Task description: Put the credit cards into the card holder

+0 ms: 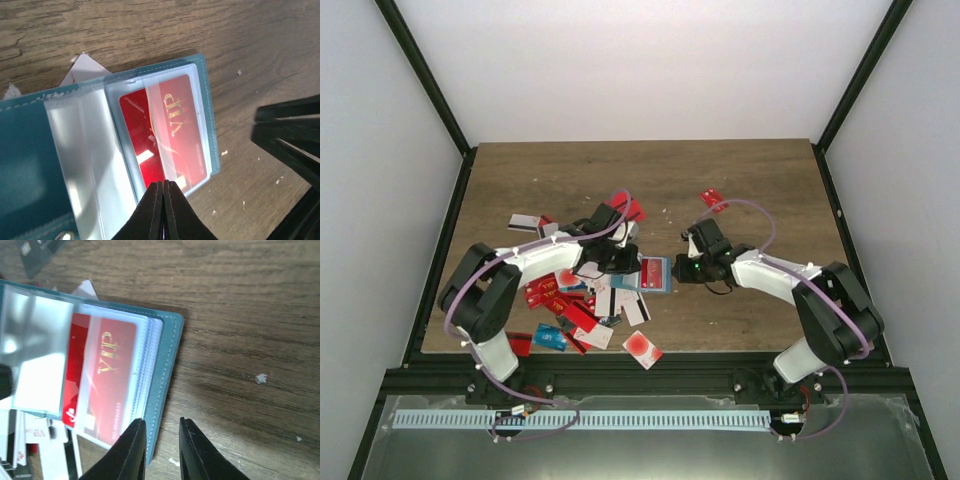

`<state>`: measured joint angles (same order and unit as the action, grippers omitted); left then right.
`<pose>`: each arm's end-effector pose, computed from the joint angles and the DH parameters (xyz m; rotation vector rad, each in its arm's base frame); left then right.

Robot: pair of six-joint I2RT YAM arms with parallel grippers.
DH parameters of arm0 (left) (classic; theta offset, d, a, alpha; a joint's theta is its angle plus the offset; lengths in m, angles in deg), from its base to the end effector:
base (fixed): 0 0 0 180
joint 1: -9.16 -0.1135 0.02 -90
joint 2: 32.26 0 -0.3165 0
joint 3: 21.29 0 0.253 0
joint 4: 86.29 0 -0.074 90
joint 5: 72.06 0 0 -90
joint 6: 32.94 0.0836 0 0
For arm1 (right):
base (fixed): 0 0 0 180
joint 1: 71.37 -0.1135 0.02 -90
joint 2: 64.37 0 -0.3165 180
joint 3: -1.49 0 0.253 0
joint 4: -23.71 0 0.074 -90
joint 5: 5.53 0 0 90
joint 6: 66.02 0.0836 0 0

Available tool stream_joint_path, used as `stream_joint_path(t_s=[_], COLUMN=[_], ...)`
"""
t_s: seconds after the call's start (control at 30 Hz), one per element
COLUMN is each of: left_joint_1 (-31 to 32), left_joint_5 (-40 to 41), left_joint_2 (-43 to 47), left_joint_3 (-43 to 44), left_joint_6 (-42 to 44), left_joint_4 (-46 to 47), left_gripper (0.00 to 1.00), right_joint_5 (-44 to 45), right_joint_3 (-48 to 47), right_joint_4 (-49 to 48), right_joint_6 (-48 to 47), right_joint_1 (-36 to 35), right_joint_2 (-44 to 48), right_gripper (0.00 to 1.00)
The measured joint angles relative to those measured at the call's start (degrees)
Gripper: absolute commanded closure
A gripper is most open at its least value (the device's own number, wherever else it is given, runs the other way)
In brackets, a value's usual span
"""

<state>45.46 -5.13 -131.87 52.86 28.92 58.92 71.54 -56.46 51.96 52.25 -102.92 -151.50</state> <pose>0.2838 -0.2491 0.1858 0.3486 2.7657 -0.8748 0.2533 0.1775 0.1752 -0.1656 2.6804 0.6546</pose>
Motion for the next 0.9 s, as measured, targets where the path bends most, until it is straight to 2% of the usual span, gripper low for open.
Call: stream_joint_path(t_s=[0.2, 0.47, 0.57, 0.9], left_joint_1=[0.0, 0.1, 0.1, 0.1], left_joint_5=[0.0, -0.1, -0.3, -1.8], left_joint_2=[-4.4, -7.3, -8.0, -8.5], left_joint_3=[1.2, 1.3, 1.3, -0.2], left_joint_6=[1.4, 2.2, 2.4, 2.3], left_joint_4=[1.2, 2.5, 3.7, 7.8], left_gripper=[0.96, 0.96, 0.96, 0.96], right_joint_5=[-1.3, -5.4, -8.0, -15.6], right_joint_3=[0.0, 2.2, 3.1, 3.1], right_joint_4=[0.5, -2.1, -3.2, -8.7], right_joint_6=[0.3, 2.1, 3.0, 5.5], right_joint_1=[0.7, 1.6, 1.8, 1.8], right_joint_2=[3.8, 7.3, 7.0, 1.7], right_gripper=[0.76, 0.65, 0.61, 0.60])
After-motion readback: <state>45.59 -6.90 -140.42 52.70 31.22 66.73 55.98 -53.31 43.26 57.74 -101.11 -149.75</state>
